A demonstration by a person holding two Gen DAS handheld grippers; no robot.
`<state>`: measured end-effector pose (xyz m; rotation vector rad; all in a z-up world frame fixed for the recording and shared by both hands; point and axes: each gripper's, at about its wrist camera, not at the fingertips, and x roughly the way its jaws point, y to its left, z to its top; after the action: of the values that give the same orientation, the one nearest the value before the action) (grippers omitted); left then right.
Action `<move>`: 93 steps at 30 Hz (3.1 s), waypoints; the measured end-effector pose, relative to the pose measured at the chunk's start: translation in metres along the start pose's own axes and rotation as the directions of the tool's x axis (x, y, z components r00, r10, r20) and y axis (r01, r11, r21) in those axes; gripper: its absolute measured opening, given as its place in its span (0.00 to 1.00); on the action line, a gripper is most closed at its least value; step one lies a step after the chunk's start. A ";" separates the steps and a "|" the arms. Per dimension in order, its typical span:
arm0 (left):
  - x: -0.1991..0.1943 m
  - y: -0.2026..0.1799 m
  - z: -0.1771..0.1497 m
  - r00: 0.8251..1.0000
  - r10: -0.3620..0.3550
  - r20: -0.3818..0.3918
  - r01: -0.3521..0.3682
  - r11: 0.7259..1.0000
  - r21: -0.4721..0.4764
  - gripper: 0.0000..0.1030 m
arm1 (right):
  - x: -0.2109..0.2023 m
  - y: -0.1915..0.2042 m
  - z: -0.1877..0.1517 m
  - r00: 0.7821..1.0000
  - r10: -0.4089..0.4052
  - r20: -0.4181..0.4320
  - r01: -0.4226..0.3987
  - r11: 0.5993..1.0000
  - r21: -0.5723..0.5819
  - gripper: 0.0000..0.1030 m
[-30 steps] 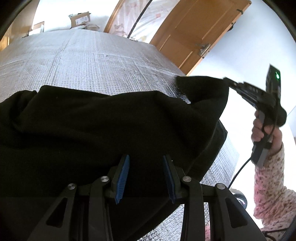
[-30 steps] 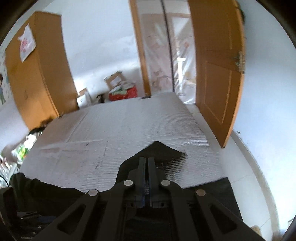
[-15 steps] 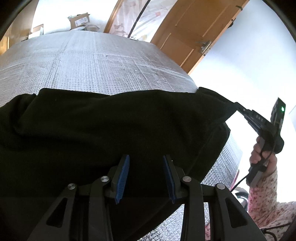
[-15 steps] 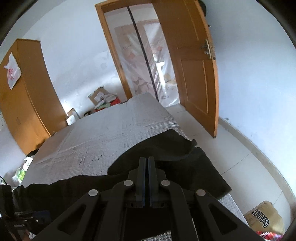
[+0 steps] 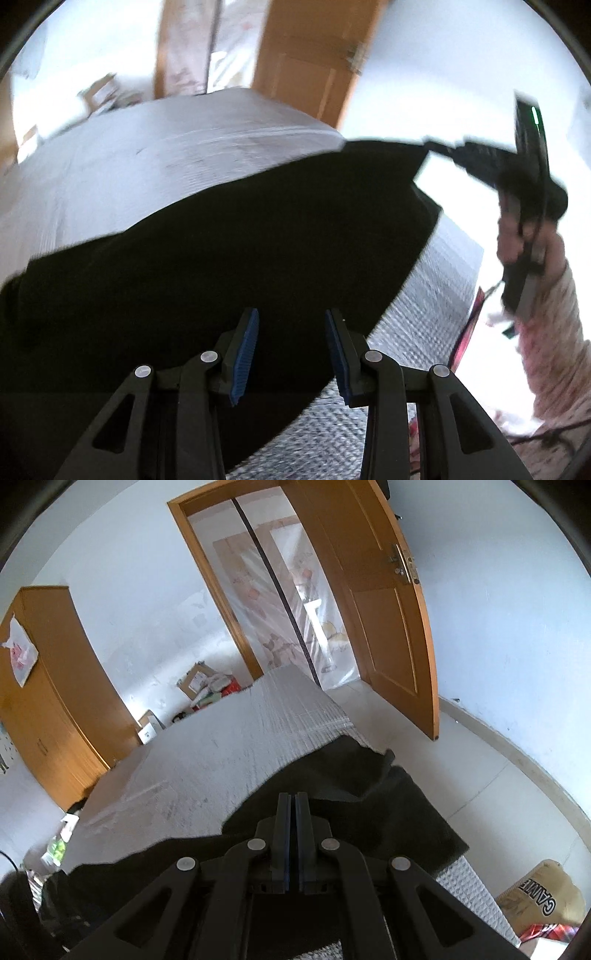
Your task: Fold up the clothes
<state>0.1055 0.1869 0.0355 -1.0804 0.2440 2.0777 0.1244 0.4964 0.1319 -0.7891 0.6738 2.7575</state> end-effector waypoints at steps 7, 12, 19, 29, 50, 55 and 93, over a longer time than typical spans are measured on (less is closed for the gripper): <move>0.010 -0.028 0.001 0.995 0.104 -0.006 -0.103 0.984 0.142 0.38 | -0.009 0.014 0.013 0.999 0.029 0.027 -0.029 0.999 -0.017 0.02; 0.024 -0.027 0.004 0.977 0.213 -0.023 -0.208 0.967 0.148 0.38 | -0.014 0.022 0.016 0.998 0.050 0.036 -0.049 0.999 -0.018 0.02; 0.019 -0.014 0.009 0.972 0.236 -0.003 -0.235 0.970 0.067 0.17 | -0.021 0.024 0.010 0.998 0.029 0.052 -0.026 0.999 -0.047 0.02; -0.019 -0.009 0.015 0.978 0.164 0.132 -0.169 0.985 0.022 0.07 | -0.030 0.019 0.004 0.997 -0.016 0.080 0.023 0.996 -0.088 0.02; 0.015 -0.004 -0.008 0.993 0.115 -0.031 -0.113 0.992 0.049 0.09 | -0.012 -0.027 -0.053 0.985 -0.057 -0.160 0.040 0.994 -0.102 0.04; 0.014 -0.002 -0.010 0.995 0.099 -0.030 -0.098 0.994 0.041 0.09 | -0.025 -0.049 -0.037 0.990 -0.010 -0.144 0.005 0.999 -0.037 0.05; 0.011 0.001 -0.006 0.998 0.061 -0.035 -0.062 0.997 -0.038 0.09 | 0.013 -0.114 0.033 0.980 -0.194 -0.048 0.196 0.979 0.051 0.01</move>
<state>0.1046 0.1898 0.0230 -1.1459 0.2572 2.1282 0.1330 0.6134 0.1070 -0.8562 0.6417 2.5415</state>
